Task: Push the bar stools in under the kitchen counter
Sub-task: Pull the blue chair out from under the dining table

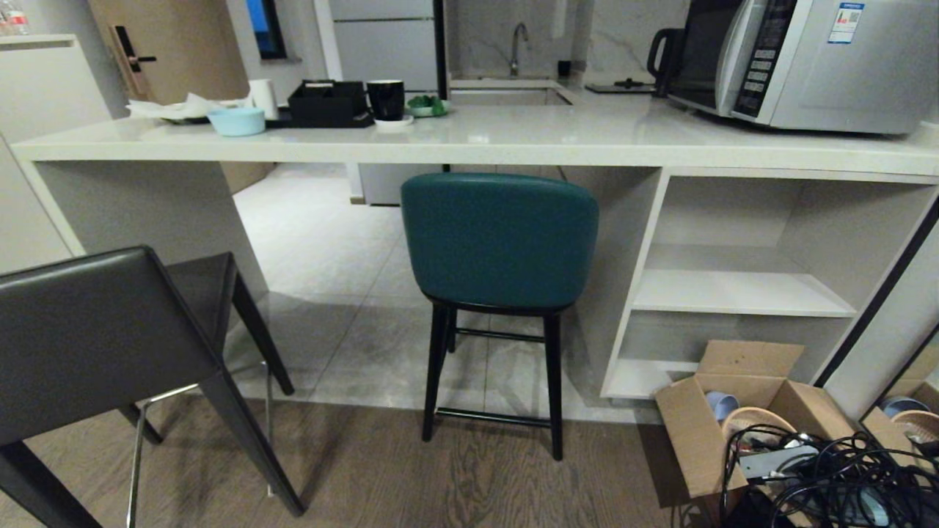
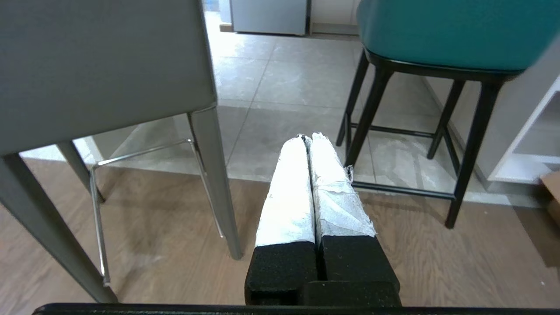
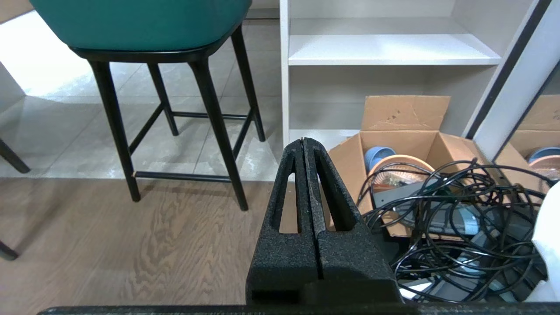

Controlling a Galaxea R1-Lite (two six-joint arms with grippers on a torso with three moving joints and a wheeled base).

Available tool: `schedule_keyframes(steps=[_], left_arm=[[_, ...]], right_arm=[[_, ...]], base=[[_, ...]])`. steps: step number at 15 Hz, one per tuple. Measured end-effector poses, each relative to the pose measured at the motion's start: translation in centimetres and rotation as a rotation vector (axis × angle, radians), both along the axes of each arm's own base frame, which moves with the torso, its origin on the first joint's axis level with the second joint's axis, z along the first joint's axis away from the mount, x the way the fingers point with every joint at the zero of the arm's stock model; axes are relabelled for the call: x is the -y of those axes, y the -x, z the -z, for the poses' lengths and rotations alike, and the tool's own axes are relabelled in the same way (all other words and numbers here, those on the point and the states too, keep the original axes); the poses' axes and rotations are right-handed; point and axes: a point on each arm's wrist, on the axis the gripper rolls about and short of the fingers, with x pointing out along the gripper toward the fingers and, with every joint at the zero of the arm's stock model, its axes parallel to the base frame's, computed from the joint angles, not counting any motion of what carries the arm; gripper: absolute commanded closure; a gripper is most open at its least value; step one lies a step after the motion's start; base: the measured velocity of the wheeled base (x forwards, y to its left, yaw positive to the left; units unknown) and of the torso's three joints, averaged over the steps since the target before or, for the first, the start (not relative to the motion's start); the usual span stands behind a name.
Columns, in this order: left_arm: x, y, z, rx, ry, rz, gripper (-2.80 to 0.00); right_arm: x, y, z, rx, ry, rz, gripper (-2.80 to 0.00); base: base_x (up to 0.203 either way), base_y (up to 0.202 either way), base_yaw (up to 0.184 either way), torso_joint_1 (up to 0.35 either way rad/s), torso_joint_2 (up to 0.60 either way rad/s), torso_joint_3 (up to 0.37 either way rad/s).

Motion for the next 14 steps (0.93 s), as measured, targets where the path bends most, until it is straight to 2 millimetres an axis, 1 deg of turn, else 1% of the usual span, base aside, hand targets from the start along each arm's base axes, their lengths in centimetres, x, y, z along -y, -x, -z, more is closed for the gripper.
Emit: schedule_keyframes(steps=[5, 6, 14], left_arm=[[0.0, 0.0, 0.0, 0.0, 0.001, 0.0, 0.0], [0.0, 0.0, 0.0, 0.0, 0.001, 0.0, 0.0], [0.0, 0.0, 0.0, 0.0, 0.001, 0.0, 0.0]], right_arm=[[0.0, 0.0, 0.0, 0.0, 0.0, 0.0, 0.0], [0.0, 0.0, 0.0, 0.0, 0.0, 0.0, 0.0], [0.0, 0.0, 0.0, 0.0, 0.0, 0.0, 0.0]], base=[[0.0, 0.0, 0.0, 0.0, 0.0, 0.0], [0.069, 0.0, 0.001, 0.002, 0.0, 0.004], [0.193, 0.0, 0.002, 0.004, 0.0, 0.002]])
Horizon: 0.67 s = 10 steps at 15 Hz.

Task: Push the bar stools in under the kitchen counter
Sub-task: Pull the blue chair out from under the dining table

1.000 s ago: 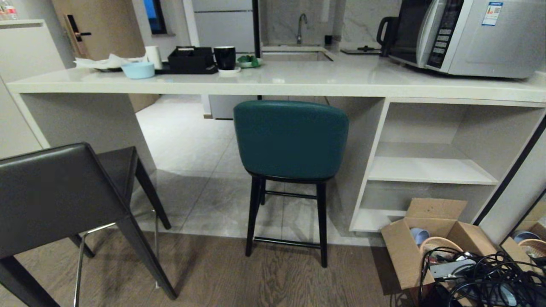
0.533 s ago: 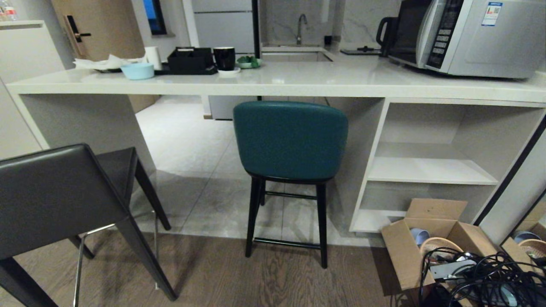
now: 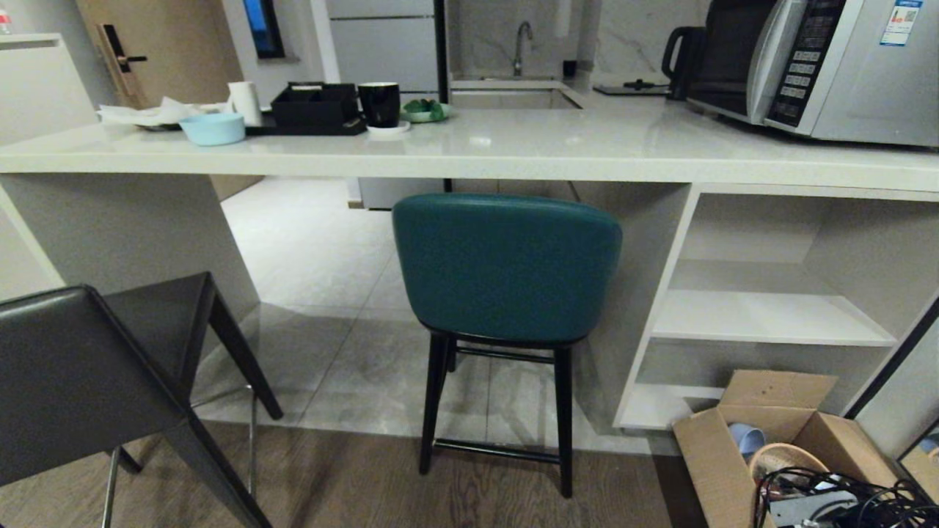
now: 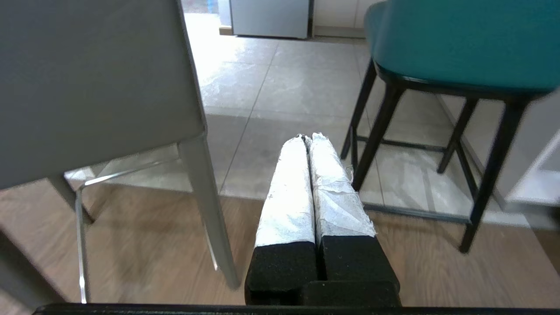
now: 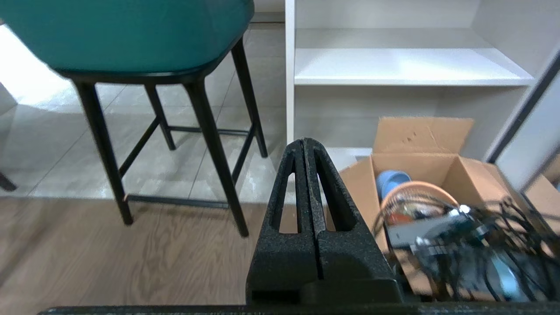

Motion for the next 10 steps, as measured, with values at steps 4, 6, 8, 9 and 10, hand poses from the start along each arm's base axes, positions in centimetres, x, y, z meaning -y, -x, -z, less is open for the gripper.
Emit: schedule_keyframes(steps=[4, 6, 8, 9, 10], left_arm=[[0.0, 0.0, 0.0, 0.0, 0.0, 0.0, 0.0], [0.0, 0.0, 0.0, 0.0, 0.0, -0.001, 0.0], [0.0, 0.0, 0.0, 0.0, 0.0, 0.0, 0.0], [0.0, 0.0, 0.0, 0.0, 0.0, 0.0, 0.0], [0.0, 0.0, -0.01, 0.001, 0.0, 0.0, 0.0]], right_arm=[[0.0, 0.0, 0.0, 0.0, 0.0, 0.0, 0.0], [0.0, 0.0, 0.0, 0.0, 0.0, 0.0, 0.0], [0.0, 0.0, 0.0, 0.0, 0.0, 0.0, 0.0], [0.0, 0.0, 0.0, 0.0, 0.0, 0.0, 0.0], [0.0, 0.0, 0.0, 0.0, 0.0, 0.0, 0.0]], base=[[0.194, 0.0, 0.001, 0.001, 0.01, 0.001], [0.194, 0.0, 0.0, 0.003, 0.0, 0.002], [0.196, 0.0, 0.001, -0.002, 0.0, -0.001], [0.193, 0.0, 0.001, 0.005, 0.01, -0.001], [0.2, 0.0, 0.003, 0.002, 0.0, 0.001]])
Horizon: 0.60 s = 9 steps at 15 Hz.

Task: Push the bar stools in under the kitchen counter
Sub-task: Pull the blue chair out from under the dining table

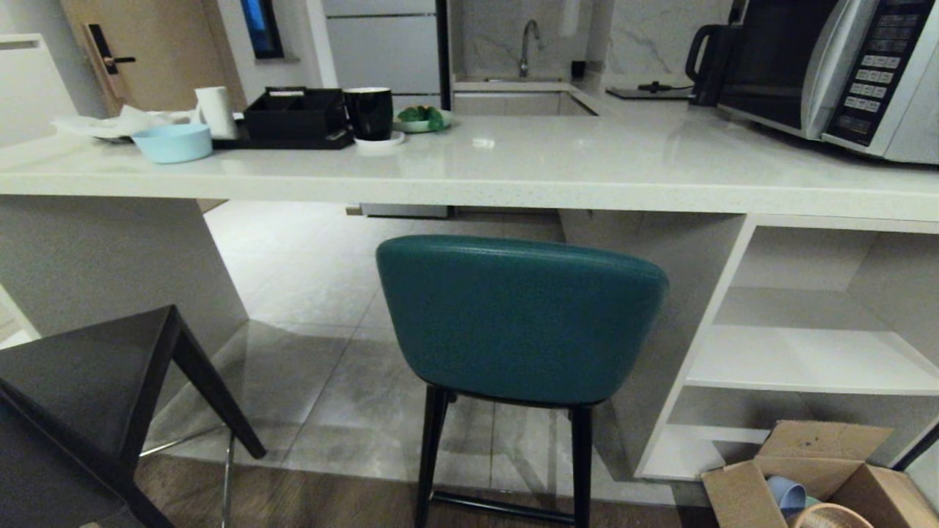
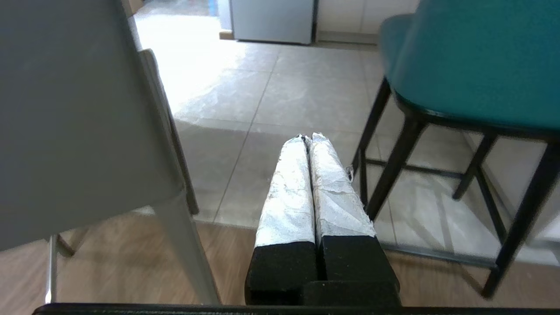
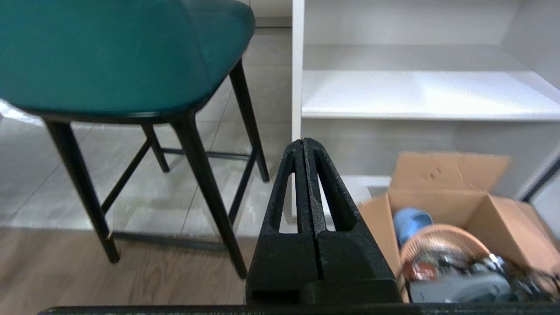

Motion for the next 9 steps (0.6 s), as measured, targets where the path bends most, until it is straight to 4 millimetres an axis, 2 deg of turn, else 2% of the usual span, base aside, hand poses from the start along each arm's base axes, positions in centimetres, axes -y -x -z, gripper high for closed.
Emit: schedule_keyframes(steps=[7, 9], left_arm=[[0.0, 0.0, 0.01, -0.001, 0.0, 0.0, 0.0], [0.0, 0.0, 0.01, -0.001, 0.0, -0.001, 0.0]], right_arm=[[0.0, 0.0, 0.0, 0.0, 0.0, 0.0, 0.0], [0.0, 0.0, 0.0, 0.0, 0.001, 0.0, 0.0]], base=[[0.196, 0.0, 0.002, 0.004, 0.0, 0.002], [0.148, 0.0, 0.002, 0.005, 0.0, 0.002]])
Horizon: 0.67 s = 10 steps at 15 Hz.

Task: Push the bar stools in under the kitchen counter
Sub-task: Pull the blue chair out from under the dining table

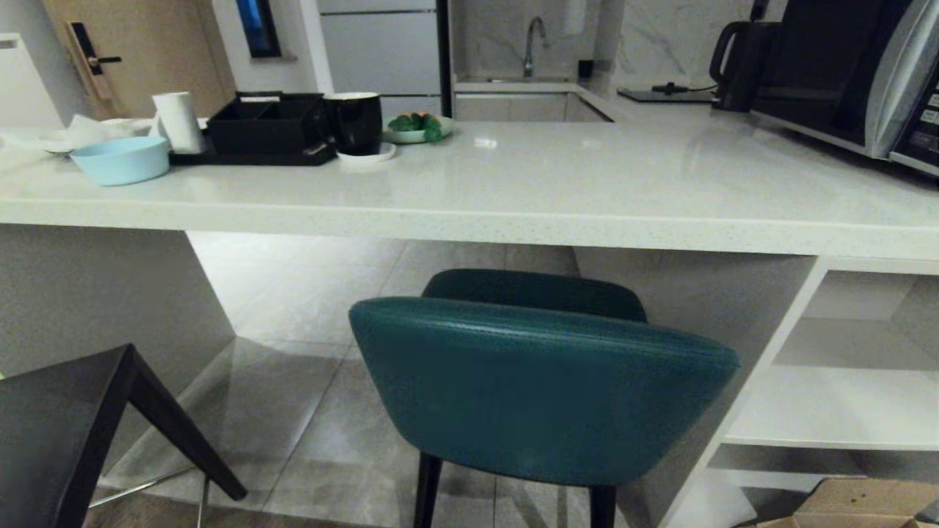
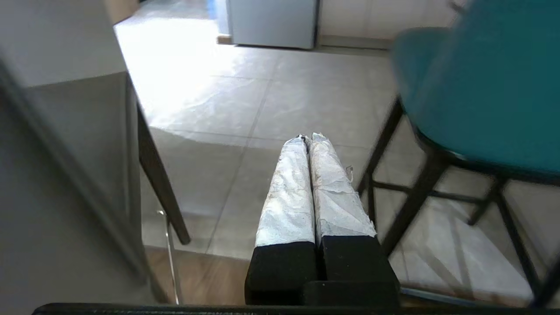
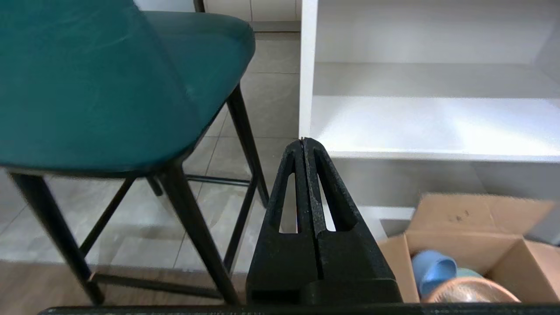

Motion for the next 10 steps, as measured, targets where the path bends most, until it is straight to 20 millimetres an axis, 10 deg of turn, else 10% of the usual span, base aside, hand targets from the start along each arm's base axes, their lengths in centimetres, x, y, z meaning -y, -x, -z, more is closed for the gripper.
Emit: schedule_keyframes(steps=[10], left_arm=[[0.01, 0.0, 0.08, -0.008, -0.002, 0.003, 0.0]], right_arm=[[0.0, 0.0, 0.01, -0.001, 0.005, -0.003, 0.0]], base=[[0.0, 0.0, 0.0, 0.0, 0.0, 0.0]])
